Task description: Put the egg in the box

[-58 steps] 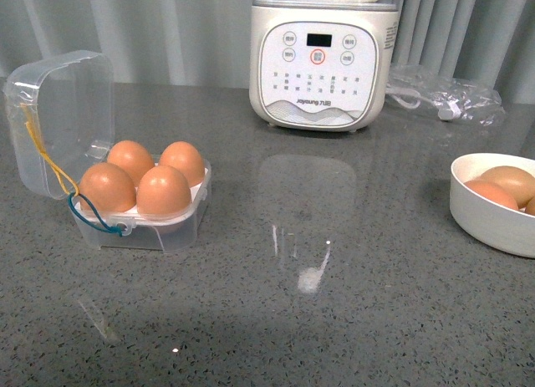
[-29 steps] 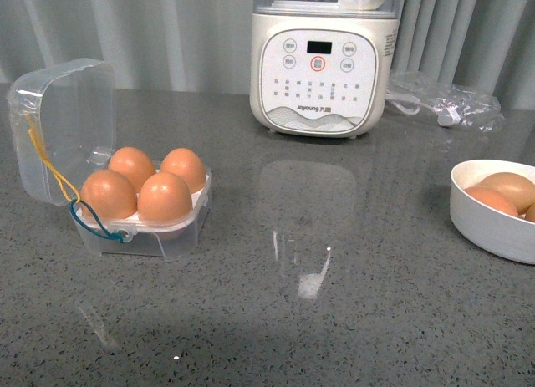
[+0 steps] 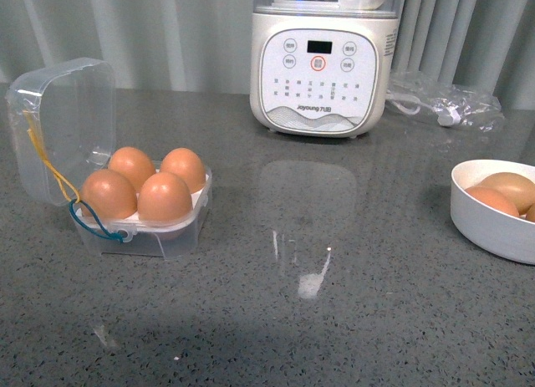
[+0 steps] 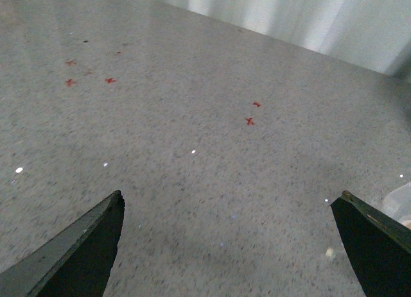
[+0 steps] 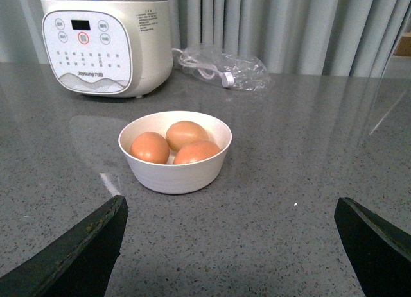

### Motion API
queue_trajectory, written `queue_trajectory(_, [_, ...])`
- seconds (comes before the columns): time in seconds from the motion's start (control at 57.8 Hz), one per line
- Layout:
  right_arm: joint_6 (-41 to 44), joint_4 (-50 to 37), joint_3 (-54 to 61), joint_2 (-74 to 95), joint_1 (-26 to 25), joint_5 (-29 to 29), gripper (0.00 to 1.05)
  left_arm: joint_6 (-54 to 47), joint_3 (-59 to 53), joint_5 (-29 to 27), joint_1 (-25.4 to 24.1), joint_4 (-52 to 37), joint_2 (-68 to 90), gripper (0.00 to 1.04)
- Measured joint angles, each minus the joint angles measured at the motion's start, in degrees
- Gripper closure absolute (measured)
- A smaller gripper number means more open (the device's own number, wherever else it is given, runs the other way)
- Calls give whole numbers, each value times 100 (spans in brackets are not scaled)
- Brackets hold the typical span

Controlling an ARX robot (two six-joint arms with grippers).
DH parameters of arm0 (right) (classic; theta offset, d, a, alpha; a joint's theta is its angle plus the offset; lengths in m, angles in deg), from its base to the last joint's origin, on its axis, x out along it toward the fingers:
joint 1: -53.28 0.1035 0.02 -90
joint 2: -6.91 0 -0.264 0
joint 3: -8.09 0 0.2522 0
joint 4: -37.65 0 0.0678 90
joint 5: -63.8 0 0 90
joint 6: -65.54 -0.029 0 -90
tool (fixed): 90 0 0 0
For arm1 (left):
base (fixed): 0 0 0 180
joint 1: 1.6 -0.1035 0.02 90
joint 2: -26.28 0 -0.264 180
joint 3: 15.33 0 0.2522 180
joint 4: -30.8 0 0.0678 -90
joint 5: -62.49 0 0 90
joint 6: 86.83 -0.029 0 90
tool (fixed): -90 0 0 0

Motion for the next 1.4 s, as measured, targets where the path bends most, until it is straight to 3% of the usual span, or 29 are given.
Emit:
queue_trajectory(0.242, [0, 0, 0, 0, 0, 2, 7, 109, 704, 629, 321, -463, 1443, 7])
queue_trajectory(0.467, [0, 0, 0, 0, 0, 2, 7, 44, 953, 446, 850, -656, 1902, 7])
queue_trajectory(0.882, [0, 0, 0, 0, 0, 2, 7, 330, 1283, 208, 1403, -688, 2142, 7])
queue_trajectory(1.401, [0, 0, 0, 0, 0, 2, 7, 389, 988, -549, 2420, -828, 1985, 7])
